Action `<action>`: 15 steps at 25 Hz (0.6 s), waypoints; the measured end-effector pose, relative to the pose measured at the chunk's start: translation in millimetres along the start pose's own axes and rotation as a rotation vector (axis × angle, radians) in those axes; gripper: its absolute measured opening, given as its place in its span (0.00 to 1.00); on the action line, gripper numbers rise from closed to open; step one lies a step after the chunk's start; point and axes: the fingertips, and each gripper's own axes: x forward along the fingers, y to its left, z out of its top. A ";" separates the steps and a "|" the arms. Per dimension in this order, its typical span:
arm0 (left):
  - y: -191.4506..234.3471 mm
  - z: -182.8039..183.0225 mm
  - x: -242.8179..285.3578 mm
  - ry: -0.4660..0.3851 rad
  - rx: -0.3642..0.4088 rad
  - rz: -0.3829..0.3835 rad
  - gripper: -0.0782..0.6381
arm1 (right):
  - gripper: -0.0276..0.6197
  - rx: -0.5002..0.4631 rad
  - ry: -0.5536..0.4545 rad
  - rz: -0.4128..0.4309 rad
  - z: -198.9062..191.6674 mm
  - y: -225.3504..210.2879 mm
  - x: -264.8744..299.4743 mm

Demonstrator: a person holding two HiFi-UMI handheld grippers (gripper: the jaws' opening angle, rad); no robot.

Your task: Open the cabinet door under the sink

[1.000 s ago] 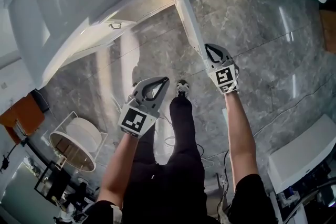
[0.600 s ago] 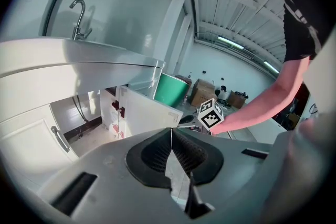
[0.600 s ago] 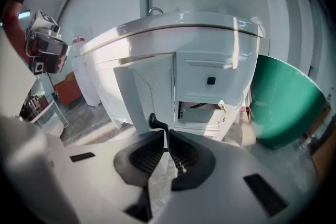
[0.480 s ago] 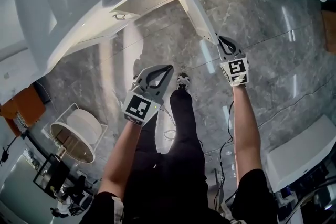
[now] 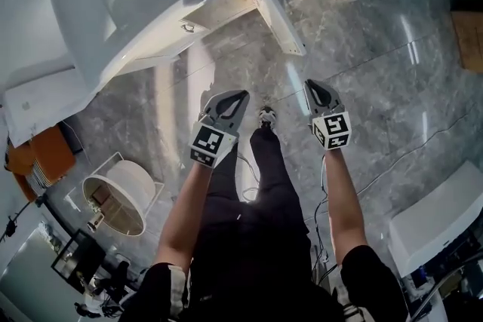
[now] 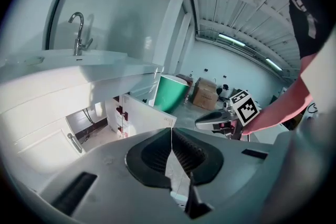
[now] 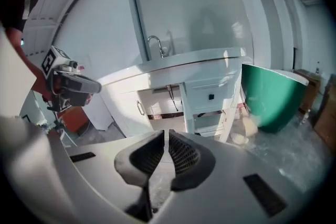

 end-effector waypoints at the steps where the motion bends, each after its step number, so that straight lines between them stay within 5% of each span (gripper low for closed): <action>1: -1.7 5.9 -6.8 -0.006 0.000 0.002 0.13 | 0.17 0.010 0.004 0.007 3.4 12.6 -9.6; 8: -19.3 48.0 -51.4 -0.065 -0.014 0.027 0.13 | 0.17 0.056 0.021 0.089 40.8 83.7 -59.5; 15: -48.9 55.8 -89.7 -0.091 -0.027 0.031 0.13 | 0.17 -0.064 -0.014 0.113 96.3 116.5 -84.8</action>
